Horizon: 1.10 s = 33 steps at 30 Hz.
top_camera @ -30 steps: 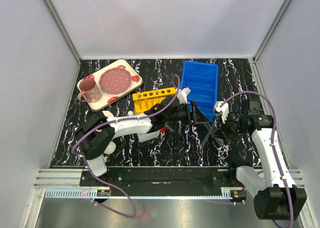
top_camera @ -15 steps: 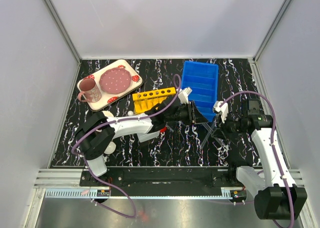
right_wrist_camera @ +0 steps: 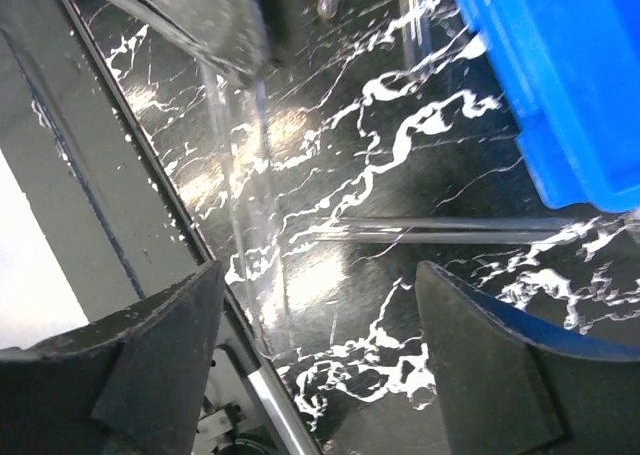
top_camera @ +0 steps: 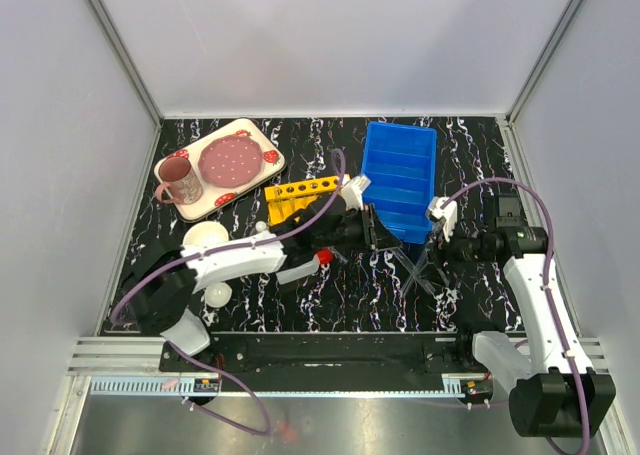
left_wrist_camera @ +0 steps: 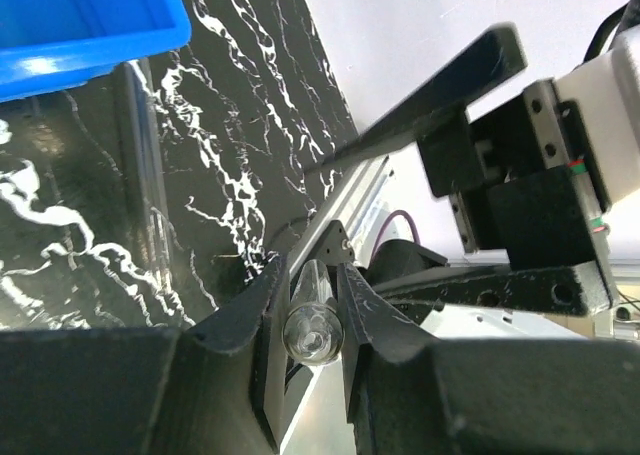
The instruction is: Organize the chemistry lab equipment
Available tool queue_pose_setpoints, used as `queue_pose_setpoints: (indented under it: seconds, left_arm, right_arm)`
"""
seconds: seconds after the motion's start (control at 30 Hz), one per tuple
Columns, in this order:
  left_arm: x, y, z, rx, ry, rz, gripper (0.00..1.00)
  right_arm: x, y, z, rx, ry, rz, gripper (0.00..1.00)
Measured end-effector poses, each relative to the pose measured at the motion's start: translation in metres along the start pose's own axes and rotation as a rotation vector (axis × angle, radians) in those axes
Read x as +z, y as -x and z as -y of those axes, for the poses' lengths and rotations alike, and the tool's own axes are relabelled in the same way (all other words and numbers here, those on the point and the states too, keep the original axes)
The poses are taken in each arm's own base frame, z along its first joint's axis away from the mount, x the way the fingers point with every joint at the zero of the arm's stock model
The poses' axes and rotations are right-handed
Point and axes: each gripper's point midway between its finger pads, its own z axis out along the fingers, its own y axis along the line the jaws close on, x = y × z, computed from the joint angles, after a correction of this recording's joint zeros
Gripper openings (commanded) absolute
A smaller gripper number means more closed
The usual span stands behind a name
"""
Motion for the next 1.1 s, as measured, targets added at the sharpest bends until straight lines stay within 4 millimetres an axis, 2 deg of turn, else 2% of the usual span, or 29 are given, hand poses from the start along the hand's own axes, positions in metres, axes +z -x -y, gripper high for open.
queue_pose_setpoints:
  seconds: [0.03, 0.07, 0.17, 0.27, 0.33, 0.43, 0.57, 0.67, 0.8, 0.97, 1.1]
  left_arm:
    - [-0.008, 0.003, 0.000, 0.017, 0.017, 0.009, 0.17]
    - [-0.014, 0.005, 0.001, 0.032, 0.027, 0.018, 0.17]
    - [-0.043, 0.023, 0.001, 0.091, 0.082, 0.066, 0.17]
    - [-0.080, 0.055, -0.011, 0.155, 0.184, 0.149, 0.17]
    - [-0.103, 0.077, -0.020, 0.195, 0.262, 0.203, 0.17]
    - [-0.135, 0.111, -0.034, 0.257, 0.398, 0.264, 0.17]
    - [-0.164, 0.147, -0.042, 0.345, 0.544, 0.305, 0.17]
    - [-0.172, 0.168, -0.043, 0.410, 0.619, 0.307, 0.17]
    - [-0.168, 0.185, -0.058, 0.475, 0.718, 0.261, 0.17]
    - [-0.160, 0.190, -0.089, 0.519, 0.832, 0.166, 0.17]
    - [-0.156, 0.192, -0.105, 0.541, 0.884, 0.116, 0.18]
  right_arm:
    - [-0.002, 0.005, 0.001, -0.002, -0.005, 0.008, 0.93]
    - [-0.005, 0.011, 0.002, -0.007, -0.012, 0.021, 0.99]
    - [-0.013, 0.031, 0.006, -0.029, -0.038, 0.064, 1.00]
    - [-0.018, 0.043, 0.013, -0.031, -0.083, 0.107, 1.00]
    - [-0.022, 0.043, 0.023, -0.004, -0.133, 0.137, 1.00]
    - [-0.024, 0.033, 0.033, 0.047, -0.194, 0.168, 1.00]
    - [-0.026, 0.028, 0.038, 0.078, -0.233, 0.190, 1.00]
    - [-0.027, 0.031, 0.041, 0.075, -0.246, 0.204, 1.00]
    - [-0.027, 0.032, 0.043, 0.073, -0.251, 0.210, 1.00]
    - [-0.029, 0.033, 0.046, 0.072, -0.262, 0.216, 1.00]
    - [-0.030, 0.032, 0.047, 0.078, -0.268, 0.218, 1.00]
